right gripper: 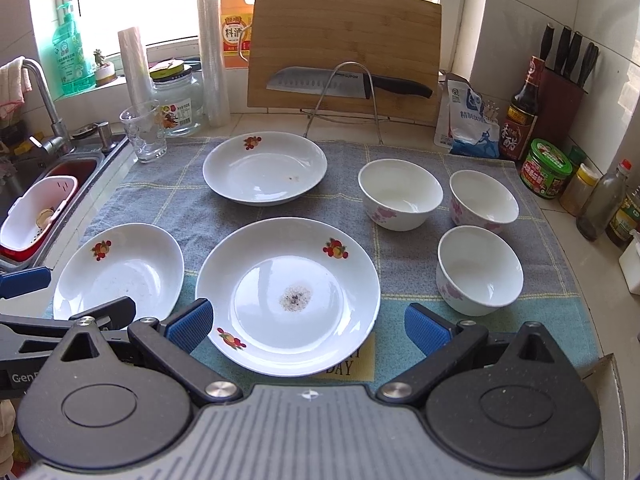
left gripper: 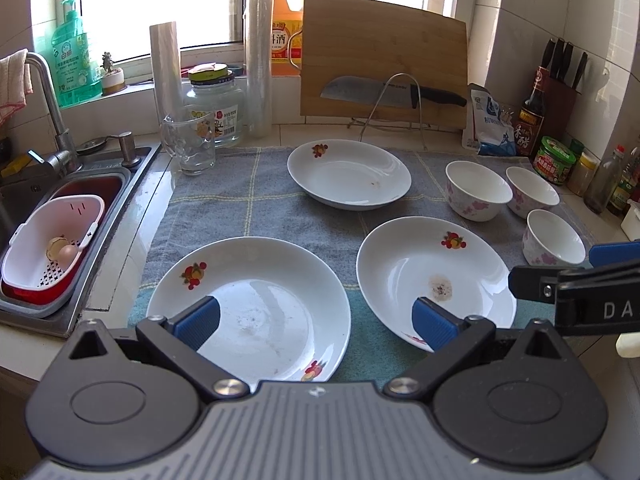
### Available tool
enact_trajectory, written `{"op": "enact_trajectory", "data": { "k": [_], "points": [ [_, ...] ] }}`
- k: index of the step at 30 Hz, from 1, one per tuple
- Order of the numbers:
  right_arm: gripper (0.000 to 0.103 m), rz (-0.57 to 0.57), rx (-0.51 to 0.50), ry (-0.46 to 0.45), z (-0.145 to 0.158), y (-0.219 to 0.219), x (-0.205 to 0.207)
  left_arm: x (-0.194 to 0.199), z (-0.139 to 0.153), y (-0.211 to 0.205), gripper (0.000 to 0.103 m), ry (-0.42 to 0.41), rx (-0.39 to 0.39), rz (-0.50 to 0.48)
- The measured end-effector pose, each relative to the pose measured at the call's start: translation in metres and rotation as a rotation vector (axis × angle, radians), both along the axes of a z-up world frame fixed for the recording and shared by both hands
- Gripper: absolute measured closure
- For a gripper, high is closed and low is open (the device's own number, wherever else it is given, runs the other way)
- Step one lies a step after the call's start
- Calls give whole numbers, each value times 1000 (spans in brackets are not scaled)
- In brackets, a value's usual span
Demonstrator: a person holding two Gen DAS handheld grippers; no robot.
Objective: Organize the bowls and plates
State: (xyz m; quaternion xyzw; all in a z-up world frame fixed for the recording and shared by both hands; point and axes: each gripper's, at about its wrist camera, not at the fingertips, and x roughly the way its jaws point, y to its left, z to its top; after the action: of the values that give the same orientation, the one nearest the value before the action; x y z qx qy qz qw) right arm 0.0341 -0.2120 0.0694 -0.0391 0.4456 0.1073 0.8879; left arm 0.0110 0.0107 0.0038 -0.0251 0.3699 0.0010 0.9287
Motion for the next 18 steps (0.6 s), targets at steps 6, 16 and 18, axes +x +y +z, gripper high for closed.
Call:
{"op": "enact_trajectory", "data": {
  "k": [6, 16, 18],
  "points": [
    [0, 37, 42, -24, 5, 12, 6, -4, -5, 18, 1, -9, -9, 5],
    [0, 120, 91, -36, -1, 44, 20, -19, -25, 53, 1, -41, -8, -11],
    [0, 147, 82, -31, -3, 52, 26, -22, -30, 58, 1, -30, -3, -1]
  ]
}}
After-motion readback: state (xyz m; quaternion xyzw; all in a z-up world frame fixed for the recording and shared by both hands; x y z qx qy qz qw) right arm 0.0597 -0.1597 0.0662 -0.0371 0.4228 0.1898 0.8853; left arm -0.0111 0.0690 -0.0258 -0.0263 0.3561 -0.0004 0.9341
